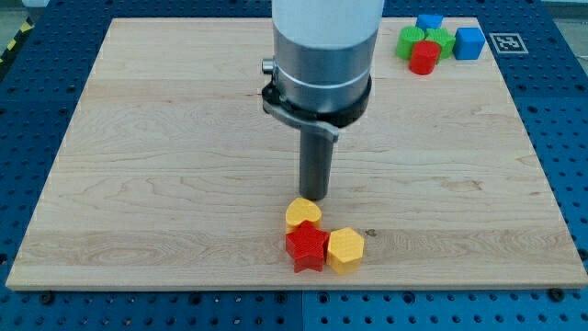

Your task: Push the blue triangle along with group of blocks down a bit

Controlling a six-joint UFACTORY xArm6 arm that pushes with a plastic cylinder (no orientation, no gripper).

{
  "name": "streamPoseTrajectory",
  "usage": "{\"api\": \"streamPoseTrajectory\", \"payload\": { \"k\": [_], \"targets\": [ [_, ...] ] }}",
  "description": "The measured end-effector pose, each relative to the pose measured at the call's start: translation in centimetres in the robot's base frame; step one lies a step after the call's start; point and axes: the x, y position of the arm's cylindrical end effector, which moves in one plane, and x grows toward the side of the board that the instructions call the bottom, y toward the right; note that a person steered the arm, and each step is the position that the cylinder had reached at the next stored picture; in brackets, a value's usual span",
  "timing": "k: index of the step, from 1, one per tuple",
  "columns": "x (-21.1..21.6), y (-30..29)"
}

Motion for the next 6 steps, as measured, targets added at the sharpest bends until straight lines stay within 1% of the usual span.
{"api": "streamPoseTrajectory", "payload": {
  "k": [1,3,4,5,6],
  "targets": [
    [-2.5,-0.1],
    [-3.1,-0.4],
    [-8.3,-2.5],
    [-16.3,-2.8],
    [-24.9,-0.2]
  ]
}}
